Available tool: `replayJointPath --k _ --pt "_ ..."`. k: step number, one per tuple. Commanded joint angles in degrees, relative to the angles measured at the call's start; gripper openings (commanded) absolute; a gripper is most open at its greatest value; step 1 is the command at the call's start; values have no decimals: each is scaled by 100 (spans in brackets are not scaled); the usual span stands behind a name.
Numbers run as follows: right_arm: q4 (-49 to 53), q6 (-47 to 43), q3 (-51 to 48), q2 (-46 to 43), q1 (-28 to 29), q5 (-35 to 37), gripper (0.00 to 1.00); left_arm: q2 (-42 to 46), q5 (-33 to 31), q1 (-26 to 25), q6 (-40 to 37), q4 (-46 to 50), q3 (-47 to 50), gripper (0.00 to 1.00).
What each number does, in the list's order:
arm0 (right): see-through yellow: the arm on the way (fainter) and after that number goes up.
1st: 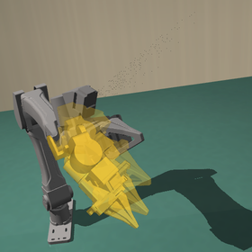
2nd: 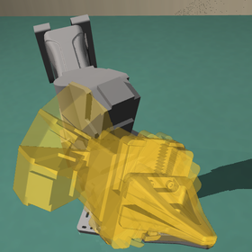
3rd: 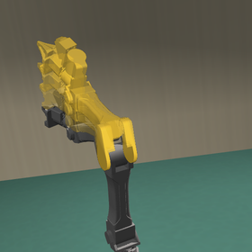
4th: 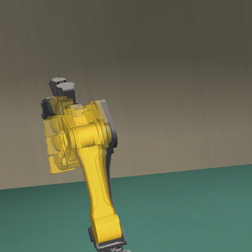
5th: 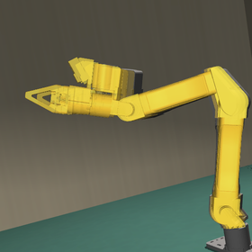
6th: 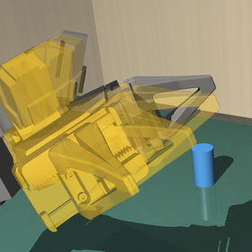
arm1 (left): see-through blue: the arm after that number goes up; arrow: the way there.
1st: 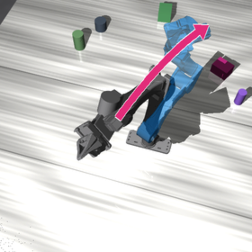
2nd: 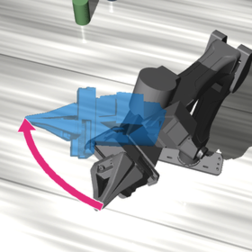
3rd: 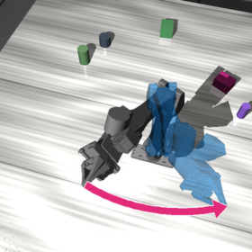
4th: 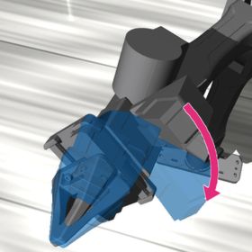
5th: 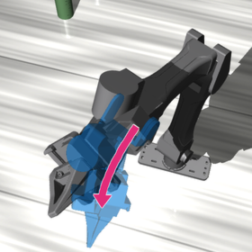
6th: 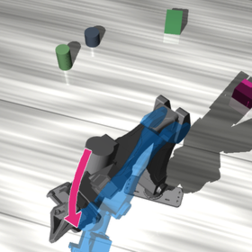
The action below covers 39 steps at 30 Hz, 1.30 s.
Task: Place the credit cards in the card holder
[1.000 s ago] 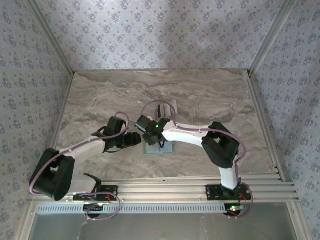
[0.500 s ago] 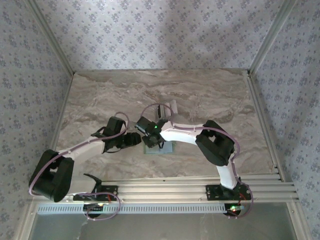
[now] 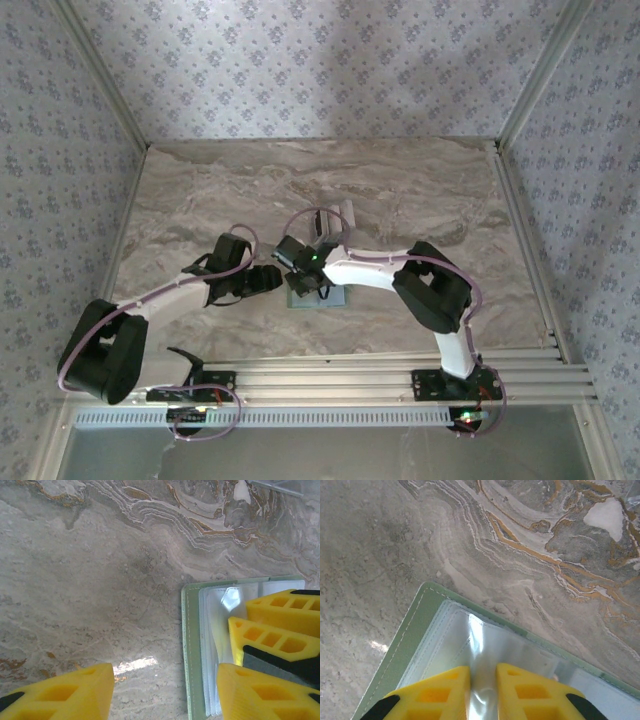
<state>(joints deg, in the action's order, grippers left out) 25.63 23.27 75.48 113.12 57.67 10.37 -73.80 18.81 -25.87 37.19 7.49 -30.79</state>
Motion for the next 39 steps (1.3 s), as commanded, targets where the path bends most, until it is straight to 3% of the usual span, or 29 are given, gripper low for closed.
replayJointPath --k 1,12,22,27,39 --pt "303 97 -327 148 33 -40 18 121 18 30 18 51 35 57" --pt "-59 99 -595 -418 -180 -597 0 -51 -102 -488 60 23 -261 53" --pt "-561 9 -1088 -733 -497 -1228 0 -171 -216 -867 257 223 -802 28" --pt "-868 107 -1362 -928 -660 -1581 0 -555 86 -909 443 -98 -955 15" --pt "-986 102 -1508 -1028 -840 -1859 0 -1392 202 -1172 639 -456 -1325 10"
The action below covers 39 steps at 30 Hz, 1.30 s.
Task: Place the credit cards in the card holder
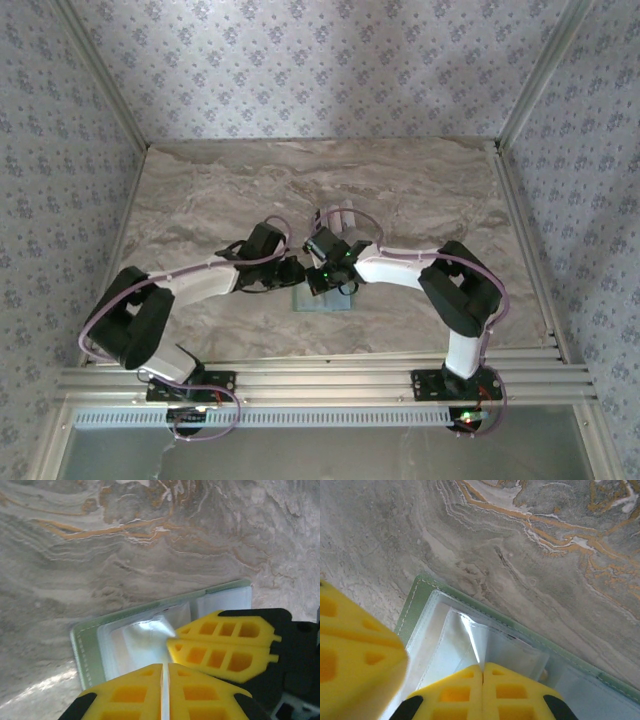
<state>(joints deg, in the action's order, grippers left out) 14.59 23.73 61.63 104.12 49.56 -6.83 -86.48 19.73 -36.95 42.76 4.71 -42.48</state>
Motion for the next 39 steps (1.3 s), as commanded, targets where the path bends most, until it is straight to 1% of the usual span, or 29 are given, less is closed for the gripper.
replayJointPath --k 1,13,24,29,33,39 --pt "110 59 -124 -134 -42 -156 0 -187 112 -64 102 -215 -154 10" --pt "-1 98 -201 -138 -181 -379 0 -543 76 -140 239 -511 9 9" --pt "-59 156 -203 -159 -280 -503 0 -732 -100 -196 294 -673 306 7" --pt "-60 174 -207 -215 -308 -574 0 -748 -312 -210 203 -506 329 7" --pt "-73 180 -279 -389 -364 -618 0 -721 -610 -221 80 -216 302 6" --pt "-80 192 -468 -686 -467 -644 5 -716 -877 -217 -18 20 275 5"
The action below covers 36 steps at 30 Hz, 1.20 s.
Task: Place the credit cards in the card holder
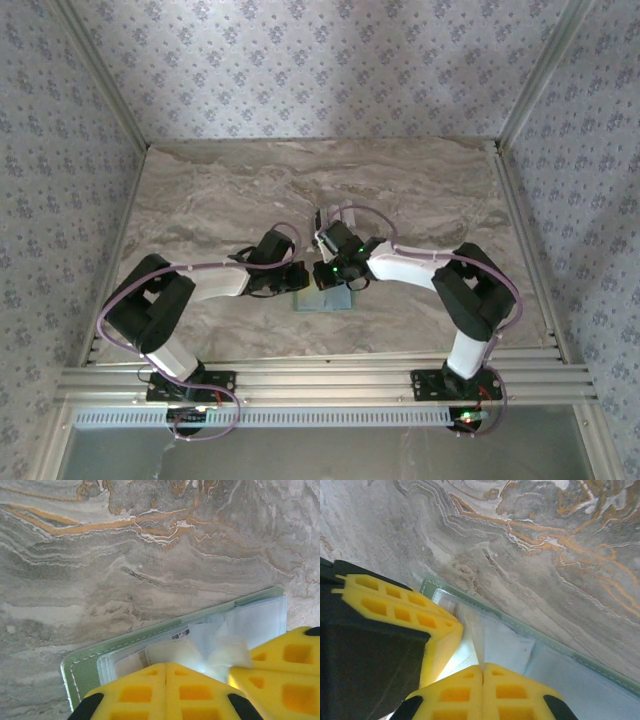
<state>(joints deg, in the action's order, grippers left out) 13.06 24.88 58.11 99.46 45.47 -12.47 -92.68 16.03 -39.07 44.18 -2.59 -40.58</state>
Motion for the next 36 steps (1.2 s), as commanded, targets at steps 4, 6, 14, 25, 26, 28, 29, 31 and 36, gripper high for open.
replayJointPath --k 4,6,14,25,26,28,29,31,36 --pt "80 80 -258 -359 -115 -25 5 -133 -535 -5 -167 751 74 5" --pt "75 90 -332 -413 -142 25 5 -162 -539 -5 -182 759 58 5" --pt "-139 343 -895 -833 -208 418 17 -171 -500 -5 -213 778 -3 5" --pt "302 856 -1284 -1979 -78 2363 34 -123 -445 -8 -271 830 -64 5" --pt "350 838 -1255 -2090 -25 2502 37 -127 -445 -6 -272 835 -69 5" --pt "490 739 -1141 -2260 122 2709 41 -127 -436 -5 -280 841 -82 5" --pt "563 684 -1059 -2284 172 2745 41 -123 -415 -7 -279 831 -80 4" --pt "665 545 -878 -2249 248 2672 42 -110 -359 -4 -288 812 -91 4" --pt "650 318 -638 -1994 307 2279 41 52 -188 -13 -326 884 -211 5"
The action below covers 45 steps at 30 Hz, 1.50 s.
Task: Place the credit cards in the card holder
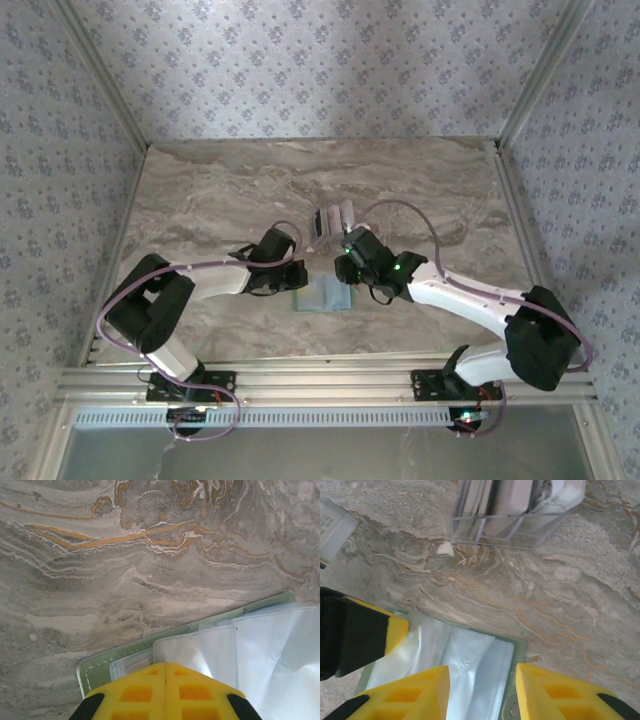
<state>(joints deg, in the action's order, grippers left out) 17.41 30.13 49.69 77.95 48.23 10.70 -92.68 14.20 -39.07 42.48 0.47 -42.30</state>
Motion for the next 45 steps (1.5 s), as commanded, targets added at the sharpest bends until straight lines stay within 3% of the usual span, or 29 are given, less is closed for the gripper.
replayJointPath --k 1,11,19,25,33,45 --pt "223 -220 253 224 37 -104 41 147 -46 -5 -168 628 -70 5" --pt "389 -204 407 484 -302 -510 36 937 -751 -305 -520 1444 -542 21" --pt "658 -292 1059 771 -1277 -1056 50 694 -334 -426 -571 1494 -735 30" --pt "642 -605 1801 1433 -1968 -1487 55 781 -155 -393 -875 1598 -577 38" --pt "670 -799 2763 2463 -2452 -2143 54 1189 265 31 -890 384 273 49" --pt "436 -642 3279 3163 -2509 -3136 49 1596 261 381 -873 340 563 56"
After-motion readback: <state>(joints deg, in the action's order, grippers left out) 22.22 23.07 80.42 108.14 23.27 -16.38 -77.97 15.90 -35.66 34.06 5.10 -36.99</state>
